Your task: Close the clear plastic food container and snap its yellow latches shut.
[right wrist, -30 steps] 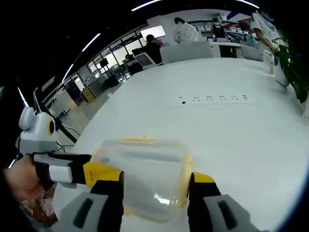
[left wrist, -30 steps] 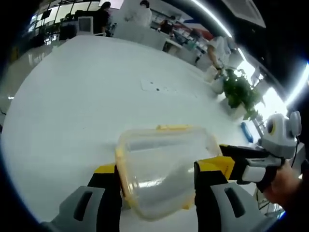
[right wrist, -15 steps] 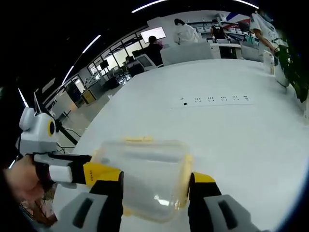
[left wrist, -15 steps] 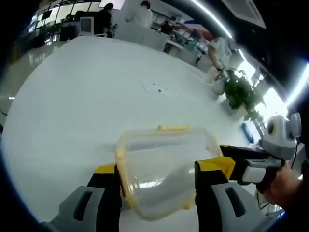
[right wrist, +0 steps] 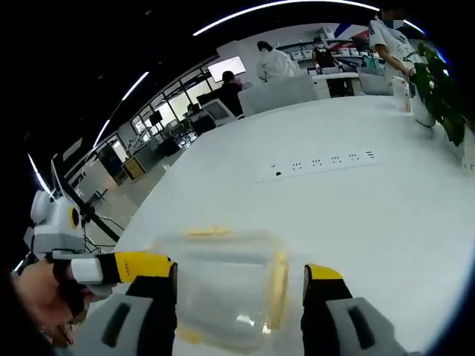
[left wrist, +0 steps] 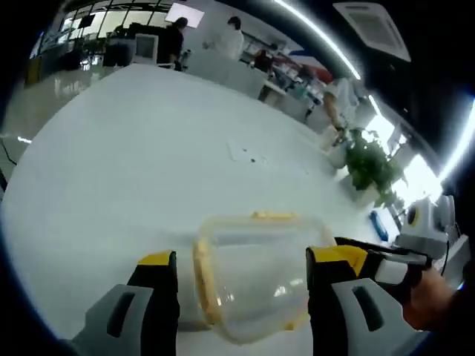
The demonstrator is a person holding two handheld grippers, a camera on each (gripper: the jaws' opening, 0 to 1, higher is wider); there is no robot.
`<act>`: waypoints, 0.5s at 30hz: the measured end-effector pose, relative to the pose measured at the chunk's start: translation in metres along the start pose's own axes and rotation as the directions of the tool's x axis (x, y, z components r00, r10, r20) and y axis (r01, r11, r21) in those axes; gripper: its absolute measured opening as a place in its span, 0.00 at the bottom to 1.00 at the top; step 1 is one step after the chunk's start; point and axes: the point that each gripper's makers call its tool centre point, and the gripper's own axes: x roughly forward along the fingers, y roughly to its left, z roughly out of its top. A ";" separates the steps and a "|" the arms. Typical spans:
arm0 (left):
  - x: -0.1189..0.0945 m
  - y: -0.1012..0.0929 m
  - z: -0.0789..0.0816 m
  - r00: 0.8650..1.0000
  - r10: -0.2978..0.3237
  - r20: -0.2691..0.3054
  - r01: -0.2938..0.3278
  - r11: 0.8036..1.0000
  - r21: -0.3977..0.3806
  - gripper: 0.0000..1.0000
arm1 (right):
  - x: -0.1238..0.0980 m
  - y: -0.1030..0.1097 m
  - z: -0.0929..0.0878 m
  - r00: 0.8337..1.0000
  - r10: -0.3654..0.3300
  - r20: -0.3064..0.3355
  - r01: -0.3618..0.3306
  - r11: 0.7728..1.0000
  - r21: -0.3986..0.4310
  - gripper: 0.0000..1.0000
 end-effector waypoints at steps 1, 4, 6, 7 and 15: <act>0.000 0.002 0.002 1.000 0.005 0.018 -0.005 1.000 0.001 0.80 | 0.002 0.001 0.000 1.000 -0.001 -0.002 0.001 1.000 -0.019 0.75; -0.002 0.010 0.002 0.999 0.027 0.042 -0.028 1.000 0.013 0.99 | 0.005 0.002 -0.003 1.000 -0.005 -0.018 0.003 0.997 -0.073 0.86; -0.005 0.013 0.005 0.997 0.043 0.063 -0.044 0.999 0.028 0.99 | 0.006 0.001 -0.003 1.000 -0.009 -0.008 0.008 0.996 -0.088 0.98; -0.006 0.013 0.005 0.997 0.043 0.065 -0.045 0.999 0.028 0.99 | 0.005 0.001 -0.001 1.000 -0.007 0.002 0.007 0.995 -0.097 1.00; -0.013 0.003 0.003 0.999 0.011 0.049 -0.012 0.999 0.033 0.99 | -0.003 0.004 -0.001 1.000 -0.002 0.008 0.003 0.994 -0.105 1.00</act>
